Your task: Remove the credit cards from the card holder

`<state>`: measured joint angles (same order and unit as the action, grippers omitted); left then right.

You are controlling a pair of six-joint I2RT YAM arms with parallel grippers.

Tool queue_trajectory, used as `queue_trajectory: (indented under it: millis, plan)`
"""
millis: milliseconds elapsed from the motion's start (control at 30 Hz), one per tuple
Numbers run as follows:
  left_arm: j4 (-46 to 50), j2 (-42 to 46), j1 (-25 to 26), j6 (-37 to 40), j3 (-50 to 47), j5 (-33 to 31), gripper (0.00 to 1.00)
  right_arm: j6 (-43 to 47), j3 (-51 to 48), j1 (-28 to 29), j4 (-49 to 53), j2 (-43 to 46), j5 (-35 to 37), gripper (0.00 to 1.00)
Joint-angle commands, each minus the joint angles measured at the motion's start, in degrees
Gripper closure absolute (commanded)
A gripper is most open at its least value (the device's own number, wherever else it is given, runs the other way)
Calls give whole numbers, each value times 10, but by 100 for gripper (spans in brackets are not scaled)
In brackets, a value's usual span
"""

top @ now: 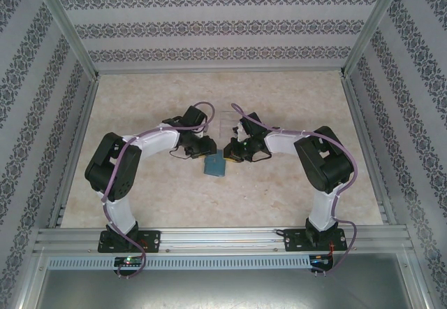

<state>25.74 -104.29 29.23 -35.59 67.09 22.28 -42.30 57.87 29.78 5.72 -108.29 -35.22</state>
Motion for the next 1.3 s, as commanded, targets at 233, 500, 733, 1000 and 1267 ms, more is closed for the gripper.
queue_trajectory:
  millis: [233,500,733,1000,1267]
  plan:
    - [112,10,46,30,48,-103,52,-8,-6,12,1,-3,-3,91]
    - [112,16,51,21,54,-77,56,-12,-11,12,1,3,-1,92]
    - [82,-7,60,15,50,-13,67,-13,-9,12,2,3,1,92]
    - [130,-29,65,36,67,-53,66,-13,-5,11,8,1,1,92]
    - [142,-59,72,46,78,-71,60,-12,-6,12,6,3,0,92]
